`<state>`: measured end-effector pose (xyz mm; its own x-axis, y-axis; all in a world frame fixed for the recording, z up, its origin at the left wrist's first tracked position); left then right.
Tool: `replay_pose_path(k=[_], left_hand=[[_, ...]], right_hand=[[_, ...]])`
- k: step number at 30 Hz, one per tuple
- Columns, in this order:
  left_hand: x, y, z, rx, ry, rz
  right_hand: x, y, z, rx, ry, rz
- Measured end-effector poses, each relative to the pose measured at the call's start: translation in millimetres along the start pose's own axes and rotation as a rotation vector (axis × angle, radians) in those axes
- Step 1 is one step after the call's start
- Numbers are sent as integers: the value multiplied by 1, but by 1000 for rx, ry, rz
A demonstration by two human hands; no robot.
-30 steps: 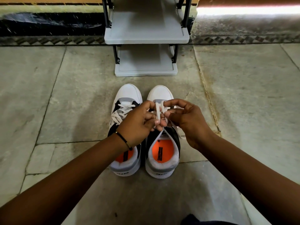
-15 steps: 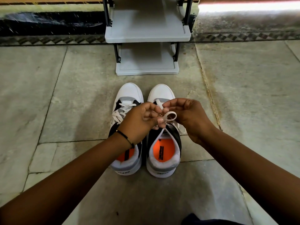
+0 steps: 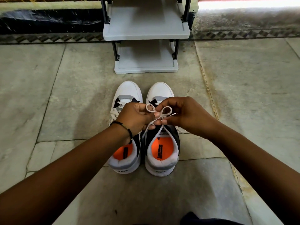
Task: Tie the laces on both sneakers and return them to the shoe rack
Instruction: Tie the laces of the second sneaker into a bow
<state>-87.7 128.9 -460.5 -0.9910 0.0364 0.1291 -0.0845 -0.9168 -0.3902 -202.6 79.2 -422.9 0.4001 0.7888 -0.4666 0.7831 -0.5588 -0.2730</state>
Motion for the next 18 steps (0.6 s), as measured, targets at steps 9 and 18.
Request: replay_pose_path(k=[9, 18], left_hand=[[10, -4, 24, 146, 331, -26], [17, -6, 28, 133, 346, -82]], right_hand=[[-6, -2, 10, 39, -85, 121], [10, -3, 20, 58, 272, 62]])
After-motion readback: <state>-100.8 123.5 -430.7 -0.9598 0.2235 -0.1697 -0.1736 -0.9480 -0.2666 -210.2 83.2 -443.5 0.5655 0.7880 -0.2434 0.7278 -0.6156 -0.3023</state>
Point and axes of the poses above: each hand's wrist, its own y-axis towards the middle knuckle, its own x-axis out of the palm, z = x × y, the point moved 7 cm from there along y, towards the middle knuckle, and after that the axes turned 12 degrees about -z, right-handed, at the moved point
